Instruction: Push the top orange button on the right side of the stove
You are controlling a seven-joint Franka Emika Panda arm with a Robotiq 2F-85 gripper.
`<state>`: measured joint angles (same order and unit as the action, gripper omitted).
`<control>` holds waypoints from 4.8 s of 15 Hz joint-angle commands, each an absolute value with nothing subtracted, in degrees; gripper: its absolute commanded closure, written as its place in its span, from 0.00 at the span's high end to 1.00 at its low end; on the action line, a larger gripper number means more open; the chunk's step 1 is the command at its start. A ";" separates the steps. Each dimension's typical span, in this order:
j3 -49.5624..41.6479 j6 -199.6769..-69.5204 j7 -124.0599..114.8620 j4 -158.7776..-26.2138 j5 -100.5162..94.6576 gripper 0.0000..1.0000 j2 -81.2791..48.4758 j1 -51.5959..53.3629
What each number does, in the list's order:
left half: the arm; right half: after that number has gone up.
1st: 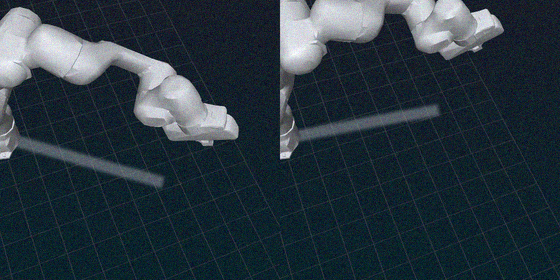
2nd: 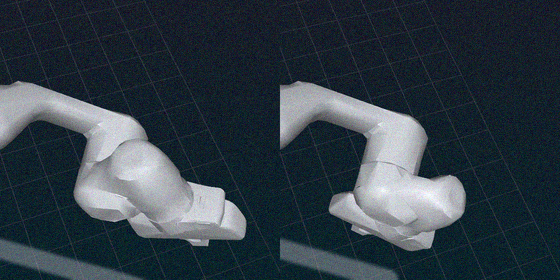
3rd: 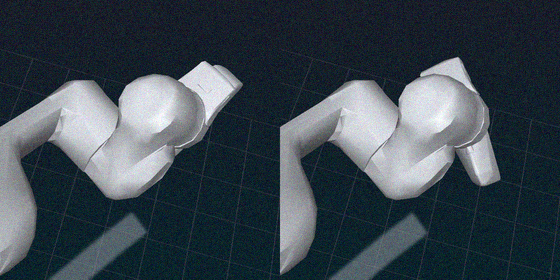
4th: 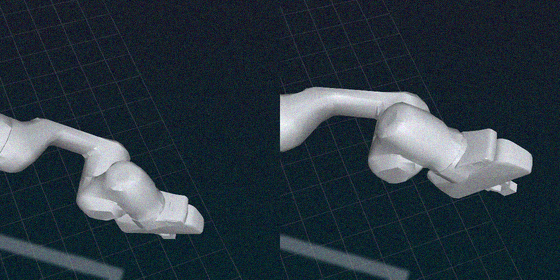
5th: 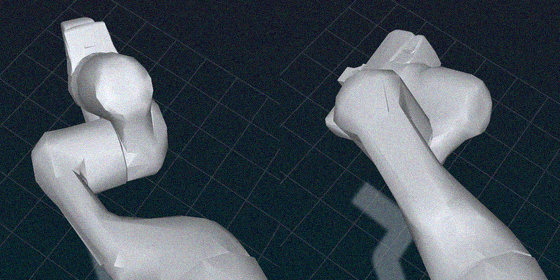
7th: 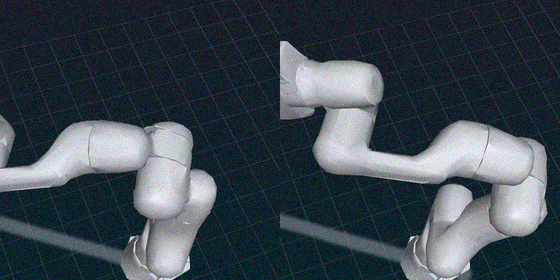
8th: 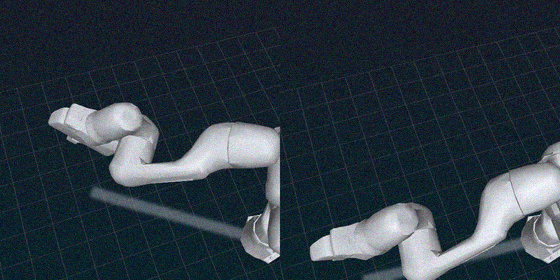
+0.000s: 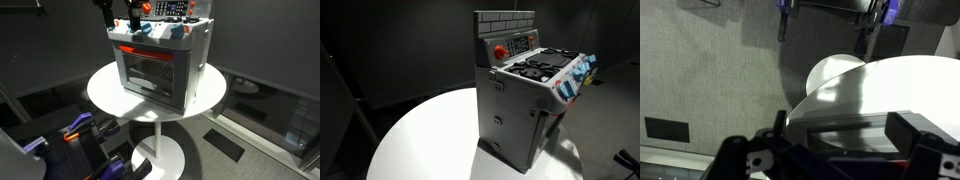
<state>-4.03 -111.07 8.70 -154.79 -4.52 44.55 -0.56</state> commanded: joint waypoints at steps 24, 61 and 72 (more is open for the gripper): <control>-0.67 -117.71 -4.75 -119.39 -3.07 1.00 11.63 -1.01; 0.48 -117.26 -7.29 -95.16 -0.82 1.00 -12.36 1.11; -0.26 -116.15 -8.94 -89.82 -4.27 1.00 -16.09 2.07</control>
